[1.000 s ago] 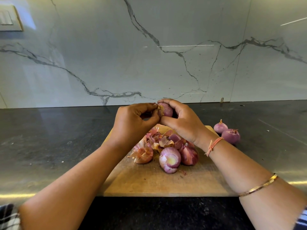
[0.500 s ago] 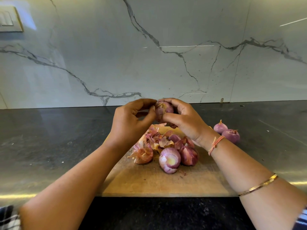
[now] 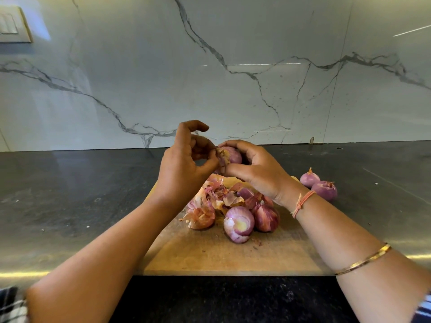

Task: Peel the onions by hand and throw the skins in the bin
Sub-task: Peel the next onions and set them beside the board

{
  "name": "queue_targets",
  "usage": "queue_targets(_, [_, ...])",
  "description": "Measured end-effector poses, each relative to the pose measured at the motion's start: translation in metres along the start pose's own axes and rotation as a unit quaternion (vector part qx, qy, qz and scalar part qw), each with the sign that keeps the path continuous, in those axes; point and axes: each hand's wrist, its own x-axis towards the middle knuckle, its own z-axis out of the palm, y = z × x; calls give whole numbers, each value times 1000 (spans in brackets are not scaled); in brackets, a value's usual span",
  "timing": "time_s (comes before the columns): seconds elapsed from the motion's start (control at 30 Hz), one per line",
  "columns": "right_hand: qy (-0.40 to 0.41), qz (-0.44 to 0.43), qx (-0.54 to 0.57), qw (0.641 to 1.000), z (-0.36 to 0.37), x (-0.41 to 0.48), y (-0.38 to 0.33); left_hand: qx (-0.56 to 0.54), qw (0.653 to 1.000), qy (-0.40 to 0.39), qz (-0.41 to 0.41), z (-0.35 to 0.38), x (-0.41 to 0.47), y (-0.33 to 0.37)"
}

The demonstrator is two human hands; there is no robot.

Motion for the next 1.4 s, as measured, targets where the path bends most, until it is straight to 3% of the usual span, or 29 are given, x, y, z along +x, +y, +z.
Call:
queue_targets(0.4, [6, -42, -77, 996, -2, -1, 1, -159, 979, 27, -124, 1, 6, -5])
queue_targets(0.63, [-2, -65, -111, 992, -2, -3, -2, -326, 910, 93, -238, -1, 11, -5])
queue_targets(0.77, [3, -72, -120, 990, -3, -4, -3, -295, 920, 92, -242, -3, 12, -9])
queue_targets(0.93, [18, -83, -127, 988, -4, -2, -1, -217, 952, 34, -212, 3, 6, -5])
queue_targets(1.17, [18, -88, -130, 987, -4, -2, -1, -157, 969, -58, -179, 3, 1, 0])
queue_targets(1.4, [15, -89, -145, 985, -4, -3, 0, -71, 987, -58, -130, 1, 0, 4])
